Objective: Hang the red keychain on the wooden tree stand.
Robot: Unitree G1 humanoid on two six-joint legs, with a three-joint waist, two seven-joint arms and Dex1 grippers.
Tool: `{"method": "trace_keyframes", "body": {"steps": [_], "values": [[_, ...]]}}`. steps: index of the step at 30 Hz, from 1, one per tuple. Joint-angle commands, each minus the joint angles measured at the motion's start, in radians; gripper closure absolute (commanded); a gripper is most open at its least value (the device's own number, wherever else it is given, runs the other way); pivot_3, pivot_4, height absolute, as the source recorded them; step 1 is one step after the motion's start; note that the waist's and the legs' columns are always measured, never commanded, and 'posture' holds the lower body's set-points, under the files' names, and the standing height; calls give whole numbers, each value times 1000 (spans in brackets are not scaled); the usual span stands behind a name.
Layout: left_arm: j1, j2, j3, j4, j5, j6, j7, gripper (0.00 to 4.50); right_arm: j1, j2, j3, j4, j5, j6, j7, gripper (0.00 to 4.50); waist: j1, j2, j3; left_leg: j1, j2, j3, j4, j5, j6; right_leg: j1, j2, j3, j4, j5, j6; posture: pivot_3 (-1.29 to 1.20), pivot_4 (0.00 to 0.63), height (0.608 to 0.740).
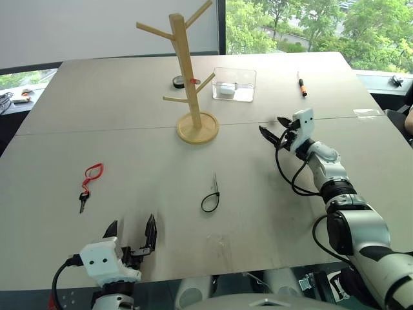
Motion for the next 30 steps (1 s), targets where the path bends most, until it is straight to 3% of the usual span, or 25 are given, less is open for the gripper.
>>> {"method": "trace_keyframes", "body": {"steps": [1, 17, 20, 23, 27, 30], "values": [[0, 6, 7, -28, 4, -25, 3, 0, -24, -5, -14, -15, 7, -30, 11, 39, 0, 0, 0, 0, 0, 0, 0, 0, 0, 0, 0, 0, 0, 0, 0, 0, 150, 740], [-43, 28, 12, -13, -14, -17, -11, 0, -10, -16, -17, -24, 4, -29, 37, 39, 0, 0, 0, 0, 0, 0, 0, 0, 0, 0, 0, 0, 0, 0, 0, 0, 150, 740], [-49, 38, -12, -28, -90, -25, -75, 0, -11, -15, -15, -24, 4, -25, 42, 39, 0, 0, 0, 0, 0, 0, 0, 0, 0, 0, 0, 0, 0, 0, 0, 0, 150, 740], [-29, 77, -53, -30, -80, -37, -143, 0, -8, -14, -11, -33, 7, -17, 64, 39, 0, 0, 0, 0, 0, 0, 0, 0, 0, 0, 0, 0, 0, 0, 0, 0, 150, 740], [15, 198, -98, 7, -43, -164, -314, 0, 6, -42, 44, -154, 20, 67, 246, 39, -1, 1, 1, 0, 0, 1, 0, 0, 0, 0, 0, 0, 0, 0, 0, 0, 150, 740], [35, 282, -113, 29, -147, -181, -459, 0, 27, -88, 108, -315, 29, 172, 390, 39, -1, 3, 2, 0, 1, 0, 0, 0, 0, -1, -3, 0, 0, 0, 0, 0, 150, 740]]}}
